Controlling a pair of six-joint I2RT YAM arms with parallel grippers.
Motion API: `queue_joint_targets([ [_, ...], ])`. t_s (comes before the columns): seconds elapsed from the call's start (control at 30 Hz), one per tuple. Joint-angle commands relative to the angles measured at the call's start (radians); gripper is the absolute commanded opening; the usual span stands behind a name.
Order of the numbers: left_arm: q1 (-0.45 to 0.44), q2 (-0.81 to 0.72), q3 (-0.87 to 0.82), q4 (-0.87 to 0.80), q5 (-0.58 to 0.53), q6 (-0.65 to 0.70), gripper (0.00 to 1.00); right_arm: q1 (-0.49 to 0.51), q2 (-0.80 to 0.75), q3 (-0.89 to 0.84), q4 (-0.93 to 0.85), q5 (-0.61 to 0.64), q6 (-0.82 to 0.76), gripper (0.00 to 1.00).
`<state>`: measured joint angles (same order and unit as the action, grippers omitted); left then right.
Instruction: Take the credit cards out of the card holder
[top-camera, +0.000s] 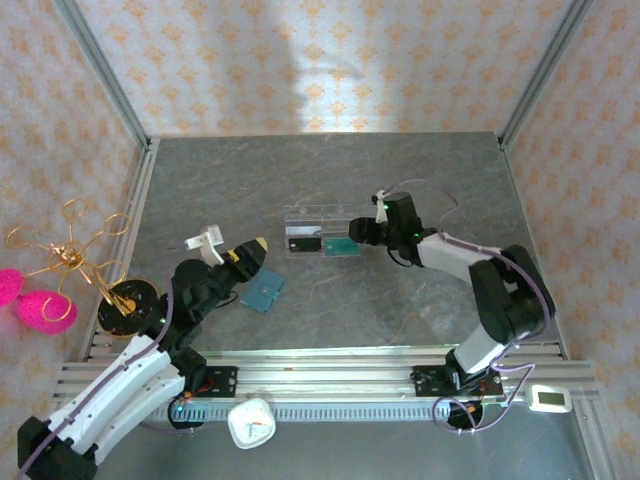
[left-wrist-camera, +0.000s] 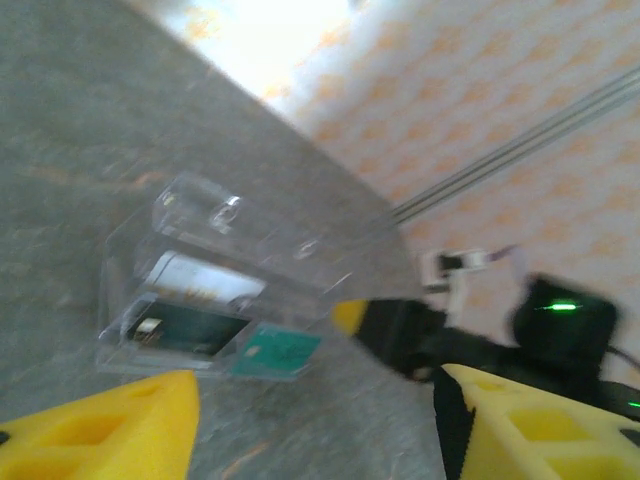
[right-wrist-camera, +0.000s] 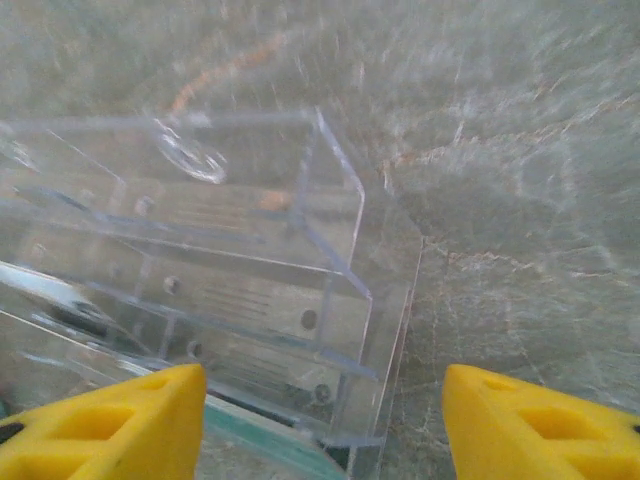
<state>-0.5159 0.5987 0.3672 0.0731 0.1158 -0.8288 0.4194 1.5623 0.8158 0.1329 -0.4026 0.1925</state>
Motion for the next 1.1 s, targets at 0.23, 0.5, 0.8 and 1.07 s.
queue_joint_targets([
  [0.23, -0.056, 0.246, -0.091, -0.050, -0.346, 0.028, 0.56, 0.111, -0.266, -0.114, -0.040, 0.084, 0.095, 0.69],
  [0.5, -0.060, 0.347, -0.150, -0.003, -0.244, -0.029, 0.57, 0.294, -0.308, -0.248, 0.015, 0.004, 0.200, 0.70],
  [0.8, -0.191, 0.313, -0.240, 0.079, -0.154, -0.163, 0.53, 0.457, -0.217, -0.299, 0.173, -0.018, 0.309, 0.65],
  [1.07, -0.340, 0.244, -0.216, 0.023, -0.243, -0.263, 0.52, 0.505, -0.101, -0.245, 0.271, -0.012, 0.369, 0.61],
])
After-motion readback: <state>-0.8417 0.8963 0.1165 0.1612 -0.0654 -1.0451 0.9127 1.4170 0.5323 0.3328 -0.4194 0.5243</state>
